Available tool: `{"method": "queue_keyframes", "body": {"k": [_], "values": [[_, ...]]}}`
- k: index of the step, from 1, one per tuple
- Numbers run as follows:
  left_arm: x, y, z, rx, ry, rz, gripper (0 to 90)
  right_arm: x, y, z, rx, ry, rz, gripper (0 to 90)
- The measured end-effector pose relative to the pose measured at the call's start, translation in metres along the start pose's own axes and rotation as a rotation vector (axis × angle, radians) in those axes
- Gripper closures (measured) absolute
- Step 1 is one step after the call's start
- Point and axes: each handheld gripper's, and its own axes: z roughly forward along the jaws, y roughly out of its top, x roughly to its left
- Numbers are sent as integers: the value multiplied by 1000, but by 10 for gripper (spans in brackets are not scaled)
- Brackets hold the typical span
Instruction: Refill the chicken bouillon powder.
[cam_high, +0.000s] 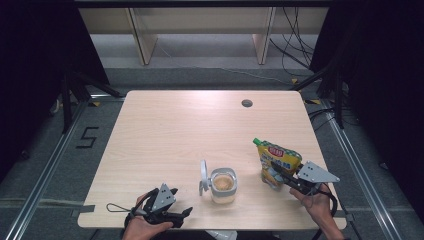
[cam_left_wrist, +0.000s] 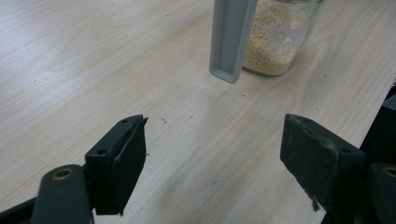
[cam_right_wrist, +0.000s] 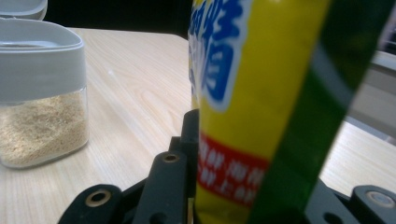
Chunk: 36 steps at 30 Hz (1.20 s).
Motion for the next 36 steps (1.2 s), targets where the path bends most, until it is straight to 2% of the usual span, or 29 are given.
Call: {"method": "queue_keyframes", "body": {"k": [2,3,4,7,9,10,12,14,15,16,17,18,19,20,21,22,23,24,25,26,27,28,29,30,32,34,35,36], "values": [[0,0,0,0,0,0,224,0,-1,-3,1,-6,4,756],[0,0,0,0,1,0,223,-2,-2,-4,-3,-2,-11,754],[0,0,0,0,1,1,223,0,-4,-6,3,-5,44,753],[0,0,0,0,2,1,224,-4,-5,-9,-6,-11,16,751],[0,0,0,1,2,2,224,-3,-5,-9,-2,-10,29,750],[0,0,0,0,2,1,224,-3,-5,-9,-8,-7,15,746],[1,0,0,2,7,3,224,0,-5,-11,9,-10,50,736],[0,0,0,0,1,1,223,0,-4,-13,13,-9,44,717],[0,0,0,1,1,2,224,0,-4,-12,-2,5,68,700],[0,0,0,1,2,2,224,2,-4,-15,5,-11,98,683],[0,0,0,0,2,1,223,0,-3,-15,-6,-4,73,667],[0,0,0,1,3,1,223,1,-3,-17,-12,-10,114,654],[0,0,0,-1,5,2,224,-2,-3,-18,-22,-24,82,640],[0,0,0,1,3,2,223,1,-2,-19,-24,-13,144,597],[0,0,0,-1,2,1,224,1,-2,-20,-34,-24,150,548],[1,0,0,2,8,2,224,4,-1,-23,-10,-3,206,504],[0,0,0,0,2,0,223,4,0,-23,-14,-13,187,477],[0,0,0,-1,2,-1,224,4,1,-24,-18,-2,170,436],[0,0,0,0,2,0,223,6,3,-26,-2,5,174,398],[0,0,0,0,2,0,224,11,3,-27,-20,-23,210,362],[0,0,0,-1,4,-1,224,11,4,-27,-6,-16,224,334],[0,0,0,-1,3,1,224,14,5,-30,31,-13,251,308],[0,0,0,-1,3,1,225,14,5,-31,31,-36,239,294],[0,0,0,0,3,3,225,15,5,-34,53,-44,242,295],[0,0,0,0,4,2,225,19,6,-38,82,-53,290,289],[0,0,0,0,4,1,224,21,6,-43,95,-67,314,270],[0,0,0,0,4,1,224,20,6,-44,96,-67,301,269],[0,0,0,1,4,0,224,24,7,-47,114,-75,315,269]]}}
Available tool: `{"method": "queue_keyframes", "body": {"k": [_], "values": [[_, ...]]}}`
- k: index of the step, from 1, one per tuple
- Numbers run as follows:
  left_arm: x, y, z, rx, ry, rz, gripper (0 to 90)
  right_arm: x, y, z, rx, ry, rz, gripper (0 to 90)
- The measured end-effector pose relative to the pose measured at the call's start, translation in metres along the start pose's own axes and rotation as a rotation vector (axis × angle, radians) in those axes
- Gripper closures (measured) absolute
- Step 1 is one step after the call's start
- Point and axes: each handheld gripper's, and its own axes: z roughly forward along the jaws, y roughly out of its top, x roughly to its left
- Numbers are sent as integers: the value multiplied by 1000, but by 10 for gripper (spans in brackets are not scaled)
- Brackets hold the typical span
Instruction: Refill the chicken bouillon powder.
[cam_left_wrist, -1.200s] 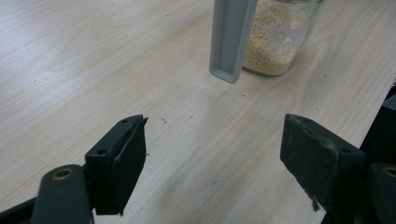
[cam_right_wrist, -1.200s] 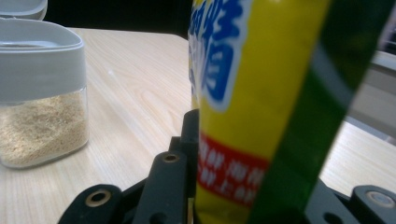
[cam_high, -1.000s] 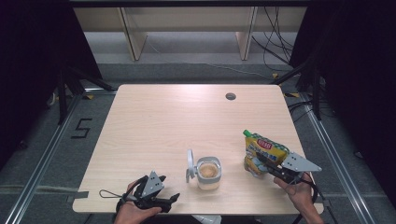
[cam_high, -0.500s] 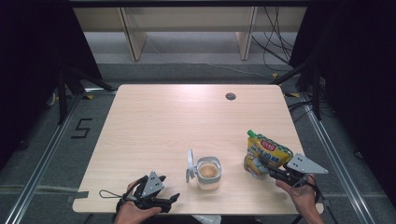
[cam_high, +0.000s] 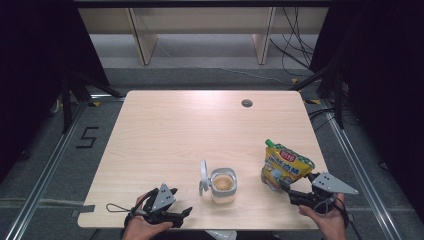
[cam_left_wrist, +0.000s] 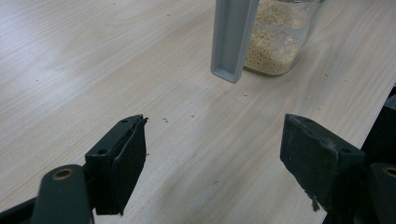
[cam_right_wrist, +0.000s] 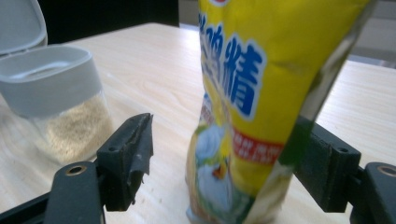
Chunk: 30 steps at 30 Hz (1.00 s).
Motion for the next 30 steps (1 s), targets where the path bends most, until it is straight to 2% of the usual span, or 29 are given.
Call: {"method": "queue_keyframes", "body": {"k": [1,2,4,6,7,8,10,11,12,13,14,15,16,18,19,20,21,22,23,27,28,29,30], "values": [[0,0,0,-1,3,0,224,3,0,-2,14,-12,9,260],[0,0,1,-2,1,-1,224,3,0,-3,20,-17,-24,251],[0,0,1,-3,1,-2,224,8,-1,-8,39,-33,13,235],[0,0,0,-2,2,-2,224,9,-2,-11,46,-46,3,229],[0,0,0,-1,-1,-2,224,11,-3,-14,57,-44,38,234],[0,0,0,-1,-3,-2,224,10,-3,-16,54,-47,24,232],[0,0,1,-9,4,-2,224,11,-4,-18,60,-50,33,231],[1,2,-1,-2,1,0,224,13,-5,-20,79,-64,22,231],[0,2,-1,-10,-10,-6,224,17,-6,-22,103,-78,45,229],[-2,5,-2,-35,-6,-25,223,18,-8,-24,121,-89,43,225],[-2,5,-2,-35,-6,-25,223,15,-9,-24,118,-86,8,225],[-1,7,-5,-43,-1,-17,223,18,-10,-26,139,-87,46,221],[1,9,-7,-34,-5,-2,223,16,-11,-25,132,-94,1,217],[1,12,-7,-43,3,-15,223,17,-12,-27,147,-97,7,211],[0,13,-7,-58,-6,-38,223,21,-12,-28,163,-95,60,211],[0,16,-8,-62,-2,-36,223,21,-13,-29,166,-97,56,209],[1,19,-10,-64,-4,-21,223,19,-13,-29,162,-99,27,207],[2,21,-11,-74,-5,-12,223,18,-13,-30,165,-94,29,206],[1,24,-12,-75,-4,-32,223,18,-13,-30,165,-88,30,205],[3,32,-16,-62,9,0,224,21,-15,-32,186,-126,44,202],[1,35,-15,-85,2,-14,226,22,-15,-33,183,-113,39,205],[1,36,-15,-94,3,-10,230,24,-15,-34,194,-116,51,219],[3,39,-18,-77,2,32,237,22,-15,-34,185,-101,25,224]]}}
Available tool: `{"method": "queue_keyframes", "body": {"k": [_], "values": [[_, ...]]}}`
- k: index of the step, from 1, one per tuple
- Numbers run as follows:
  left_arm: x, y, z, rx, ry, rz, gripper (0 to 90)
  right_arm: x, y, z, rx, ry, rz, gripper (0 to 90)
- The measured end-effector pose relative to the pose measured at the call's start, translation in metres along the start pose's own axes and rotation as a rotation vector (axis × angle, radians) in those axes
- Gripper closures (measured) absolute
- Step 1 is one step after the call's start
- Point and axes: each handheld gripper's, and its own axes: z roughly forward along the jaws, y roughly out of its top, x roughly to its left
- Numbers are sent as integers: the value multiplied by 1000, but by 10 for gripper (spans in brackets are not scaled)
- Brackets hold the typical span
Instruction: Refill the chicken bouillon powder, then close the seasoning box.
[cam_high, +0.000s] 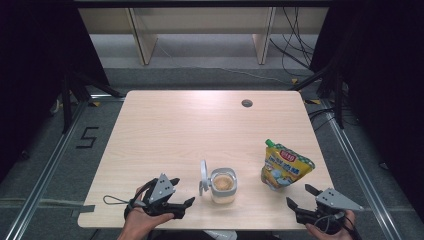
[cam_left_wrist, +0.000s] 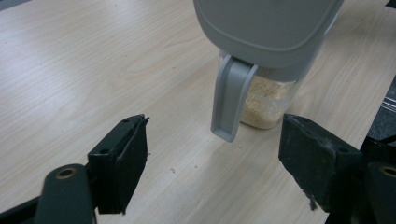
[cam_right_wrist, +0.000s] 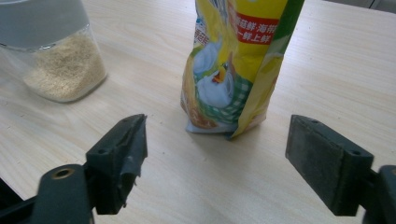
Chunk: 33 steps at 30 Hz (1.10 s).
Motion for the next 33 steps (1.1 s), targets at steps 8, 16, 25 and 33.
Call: {"method": "queue_keyframes", "body": {"k": [8,16,25,33], "values": [[-3,11,-5,-34,-30,-11,347,-2,1,-1,-3,2,6,223],[-6,17,-6,-29,-44,43,718,-3,1,3,1,0,-32,226],[-11,29,-8,-55,-52,114,886,2,0,0,16,2,29,231],[-13,40,-5,-69,-66,134,892,0,0,2,8,8,-33,235]]}}
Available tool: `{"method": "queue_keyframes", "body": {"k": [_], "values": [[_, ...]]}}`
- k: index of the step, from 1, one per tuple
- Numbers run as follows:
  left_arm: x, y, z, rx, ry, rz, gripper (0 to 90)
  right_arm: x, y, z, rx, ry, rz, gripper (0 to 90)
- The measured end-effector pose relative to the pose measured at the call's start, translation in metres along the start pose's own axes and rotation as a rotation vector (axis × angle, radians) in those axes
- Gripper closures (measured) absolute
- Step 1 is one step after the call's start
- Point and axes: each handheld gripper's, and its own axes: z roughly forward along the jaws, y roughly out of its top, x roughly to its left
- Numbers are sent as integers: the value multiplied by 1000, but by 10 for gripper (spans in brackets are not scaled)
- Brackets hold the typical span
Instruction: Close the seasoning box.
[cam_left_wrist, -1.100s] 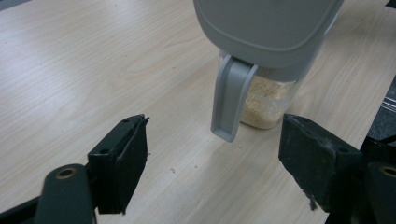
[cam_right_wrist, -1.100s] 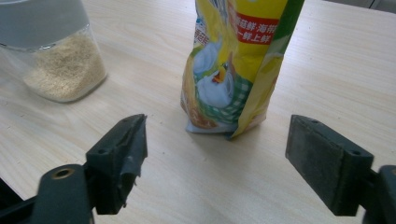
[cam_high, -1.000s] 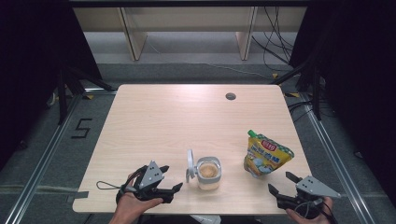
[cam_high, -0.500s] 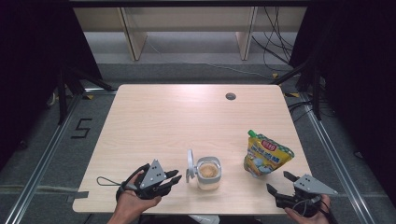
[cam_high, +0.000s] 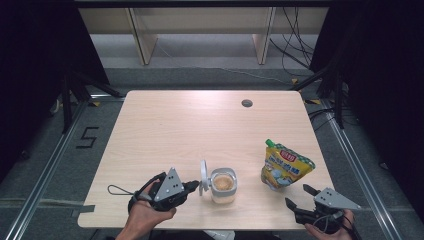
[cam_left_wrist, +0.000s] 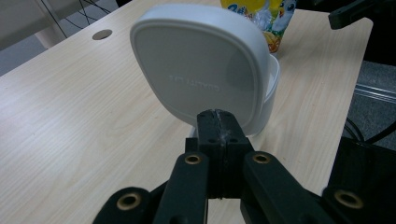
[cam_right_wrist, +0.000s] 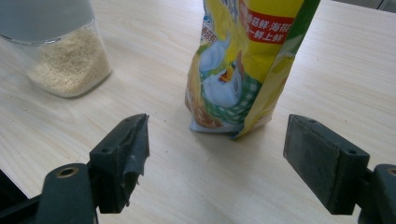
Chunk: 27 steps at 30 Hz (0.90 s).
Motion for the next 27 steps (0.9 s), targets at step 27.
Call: {"method": "queue_keyframes", "body": {"k": [27], "values": [[-8,21,20,-18,-38,26,885,4,1,0,11,5,-29,240]]}}
